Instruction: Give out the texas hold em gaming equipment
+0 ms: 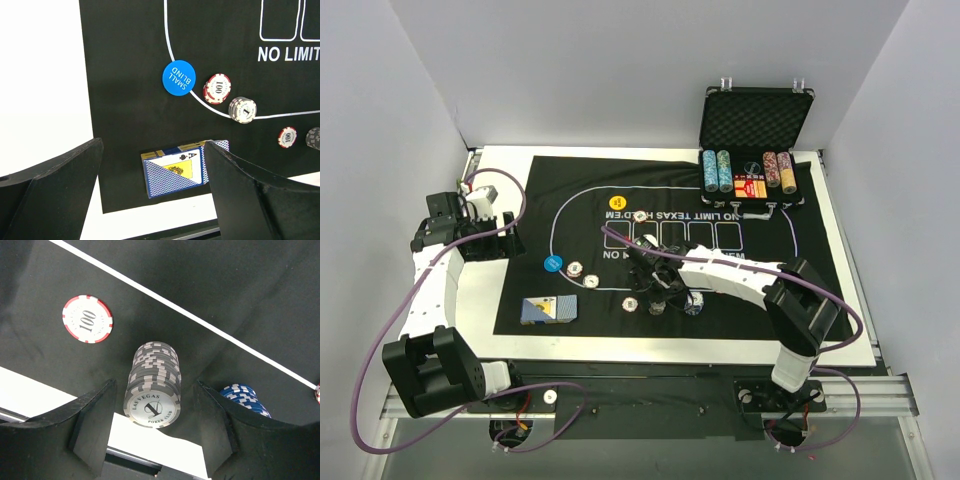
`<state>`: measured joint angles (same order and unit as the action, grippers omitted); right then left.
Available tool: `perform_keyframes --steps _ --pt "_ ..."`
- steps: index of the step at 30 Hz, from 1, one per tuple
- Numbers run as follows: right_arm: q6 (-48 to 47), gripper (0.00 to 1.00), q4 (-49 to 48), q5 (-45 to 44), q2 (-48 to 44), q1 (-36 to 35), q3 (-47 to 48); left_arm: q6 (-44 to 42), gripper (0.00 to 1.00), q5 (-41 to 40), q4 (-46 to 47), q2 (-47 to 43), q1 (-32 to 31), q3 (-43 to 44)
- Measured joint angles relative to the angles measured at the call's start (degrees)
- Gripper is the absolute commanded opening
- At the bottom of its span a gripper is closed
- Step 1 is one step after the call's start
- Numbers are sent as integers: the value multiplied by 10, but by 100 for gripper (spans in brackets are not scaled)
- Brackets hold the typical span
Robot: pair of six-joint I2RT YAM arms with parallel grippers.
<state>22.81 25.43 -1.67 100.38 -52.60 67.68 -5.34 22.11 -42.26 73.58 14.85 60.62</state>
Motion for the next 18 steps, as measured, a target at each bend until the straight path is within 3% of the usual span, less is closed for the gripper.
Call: perform_keyframes --steps 10,18 --pt "6 46 -10 2 0 0 -17 0 93 -4 0 0 0 0" --pt "7 43 -1 2 -12 0 -14 0 93 -4 0 0 0 0"
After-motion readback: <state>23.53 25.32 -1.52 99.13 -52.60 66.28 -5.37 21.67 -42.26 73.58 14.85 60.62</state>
